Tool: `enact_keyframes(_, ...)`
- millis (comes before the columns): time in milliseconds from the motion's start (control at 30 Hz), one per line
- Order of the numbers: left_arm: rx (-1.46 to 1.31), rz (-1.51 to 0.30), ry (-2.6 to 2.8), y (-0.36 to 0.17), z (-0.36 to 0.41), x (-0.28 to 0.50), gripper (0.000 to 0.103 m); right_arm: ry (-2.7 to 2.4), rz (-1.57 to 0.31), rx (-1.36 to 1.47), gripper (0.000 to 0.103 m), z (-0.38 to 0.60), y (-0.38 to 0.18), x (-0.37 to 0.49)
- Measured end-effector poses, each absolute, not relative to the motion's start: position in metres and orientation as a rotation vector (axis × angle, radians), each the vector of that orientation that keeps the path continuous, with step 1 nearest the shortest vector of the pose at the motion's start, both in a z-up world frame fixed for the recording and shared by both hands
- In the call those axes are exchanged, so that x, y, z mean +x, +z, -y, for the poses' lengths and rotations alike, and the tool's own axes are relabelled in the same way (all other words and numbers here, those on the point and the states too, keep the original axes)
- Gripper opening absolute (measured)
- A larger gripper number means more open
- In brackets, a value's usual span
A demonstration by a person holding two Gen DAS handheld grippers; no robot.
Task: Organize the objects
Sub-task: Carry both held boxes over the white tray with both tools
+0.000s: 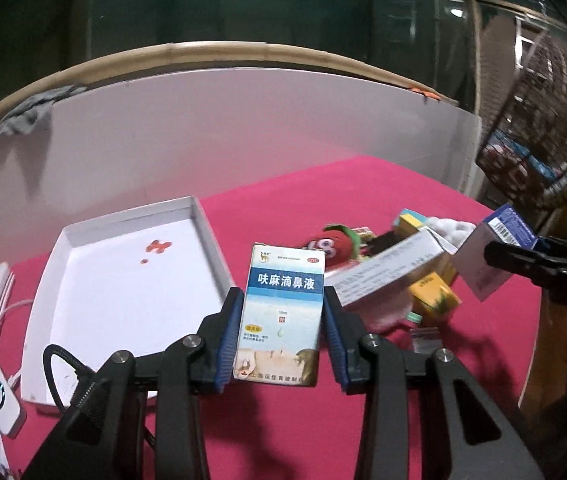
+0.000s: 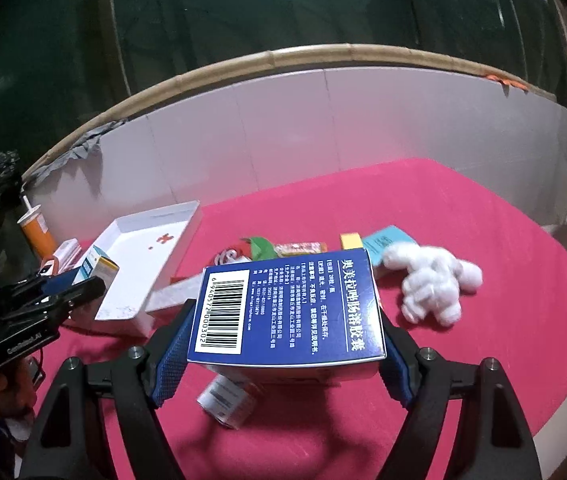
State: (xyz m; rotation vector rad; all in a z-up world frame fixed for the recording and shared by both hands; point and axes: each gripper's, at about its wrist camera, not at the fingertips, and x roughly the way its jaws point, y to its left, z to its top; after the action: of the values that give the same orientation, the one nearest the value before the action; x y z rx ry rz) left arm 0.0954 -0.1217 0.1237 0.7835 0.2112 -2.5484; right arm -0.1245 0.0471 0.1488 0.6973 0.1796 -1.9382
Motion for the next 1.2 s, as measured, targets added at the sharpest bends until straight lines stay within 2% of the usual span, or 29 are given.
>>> enact_keyframes(1200,0.648,-0.381,-2.182,0.119,0.197,0.182,0.038,-1.771,-0.281,0.594,0.084,0.061,0.188,-0.054)
